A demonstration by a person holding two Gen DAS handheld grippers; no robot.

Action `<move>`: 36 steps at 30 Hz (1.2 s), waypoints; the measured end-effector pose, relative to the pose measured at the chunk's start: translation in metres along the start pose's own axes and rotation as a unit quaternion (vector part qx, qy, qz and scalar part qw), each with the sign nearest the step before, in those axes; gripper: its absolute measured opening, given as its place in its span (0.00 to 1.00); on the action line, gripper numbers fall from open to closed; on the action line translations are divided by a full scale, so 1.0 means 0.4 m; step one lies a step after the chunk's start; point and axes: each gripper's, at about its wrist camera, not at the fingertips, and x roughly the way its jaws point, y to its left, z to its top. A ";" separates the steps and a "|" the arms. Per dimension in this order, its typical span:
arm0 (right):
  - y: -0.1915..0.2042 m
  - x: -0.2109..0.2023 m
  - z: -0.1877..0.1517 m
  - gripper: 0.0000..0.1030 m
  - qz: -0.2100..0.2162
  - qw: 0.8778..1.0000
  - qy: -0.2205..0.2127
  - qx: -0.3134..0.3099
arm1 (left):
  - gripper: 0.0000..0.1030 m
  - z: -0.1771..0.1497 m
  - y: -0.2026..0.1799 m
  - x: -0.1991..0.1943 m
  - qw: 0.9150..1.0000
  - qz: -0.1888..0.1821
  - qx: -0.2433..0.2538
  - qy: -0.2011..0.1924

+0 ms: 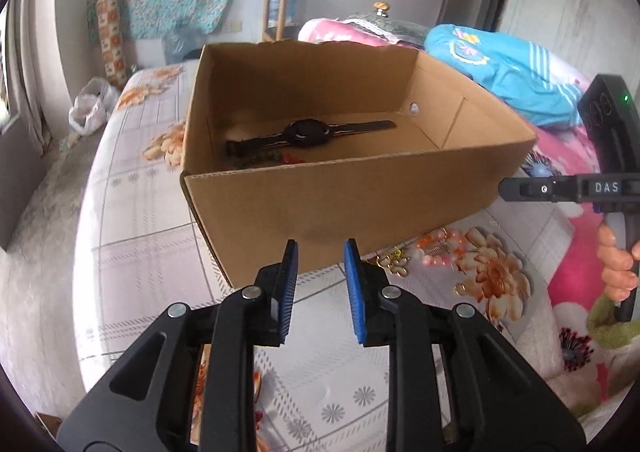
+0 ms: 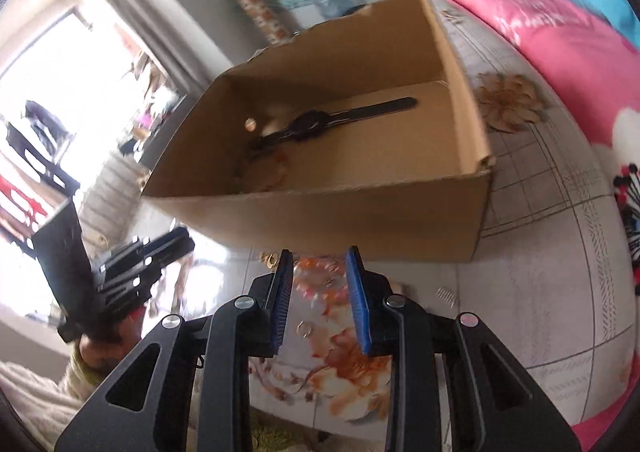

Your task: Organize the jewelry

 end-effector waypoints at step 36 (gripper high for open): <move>0.068 0.065 -0.157 0.27 -0.085 0.992 -0.019 -0.097 | 0.22 -0.075 -0.201 0.113 0.993 0.008 0.107 0.056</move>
